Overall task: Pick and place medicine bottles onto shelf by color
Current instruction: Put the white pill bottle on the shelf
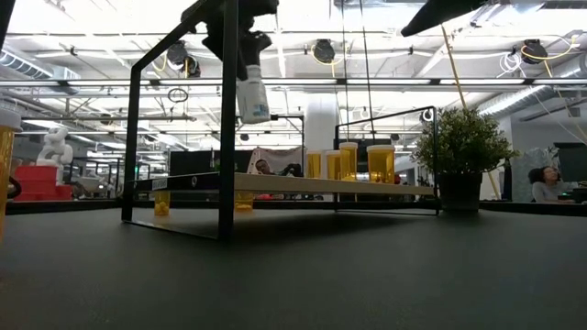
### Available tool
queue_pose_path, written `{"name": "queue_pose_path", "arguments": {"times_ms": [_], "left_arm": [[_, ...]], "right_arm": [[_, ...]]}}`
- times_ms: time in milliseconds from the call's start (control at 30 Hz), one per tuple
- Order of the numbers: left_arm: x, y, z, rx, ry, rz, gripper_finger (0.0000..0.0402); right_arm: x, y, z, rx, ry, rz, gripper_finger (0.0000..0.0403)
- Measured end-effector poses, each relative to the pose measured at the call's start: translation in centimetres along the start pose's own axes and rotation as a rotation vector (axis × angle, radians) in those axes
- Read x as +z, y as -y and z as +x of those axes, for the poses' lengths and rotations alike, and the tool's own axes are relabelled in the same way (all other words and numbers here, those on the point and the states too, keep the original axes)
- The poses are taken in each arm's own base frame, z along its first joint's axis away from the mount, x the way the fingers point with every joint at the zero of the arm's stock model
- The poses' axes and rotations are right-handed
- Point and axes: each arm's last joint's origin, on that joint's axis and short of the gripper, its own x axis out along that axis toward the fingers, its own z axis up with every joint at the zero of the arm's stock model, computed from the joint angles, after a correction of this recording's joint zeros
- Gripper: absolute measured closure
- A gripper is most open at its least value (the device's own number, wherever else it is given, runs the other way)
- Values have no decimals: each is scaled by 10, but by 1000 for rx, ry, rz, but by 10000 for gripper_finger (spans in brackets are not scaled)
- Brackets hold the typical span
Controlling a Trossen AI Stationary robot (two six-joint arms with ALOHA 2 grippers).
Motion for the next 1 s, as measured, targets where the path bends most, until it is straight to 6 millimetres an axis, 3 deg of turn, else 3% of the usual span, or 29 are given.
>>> {"name": "queue_pose_path", "arguments": {"times_ms": [500,867,1000], "left_arm": [[16,2,21,-2,42,376,201],[22,-1,87,-122,-31,506,202],[21,0,100,-143,-70,524,207]], "right_arm": [[0,0,0,0,0,-21,188],[-2,0,0,0,-17,-37,188],[-3,0,0,1,-20,-38,188]]}}
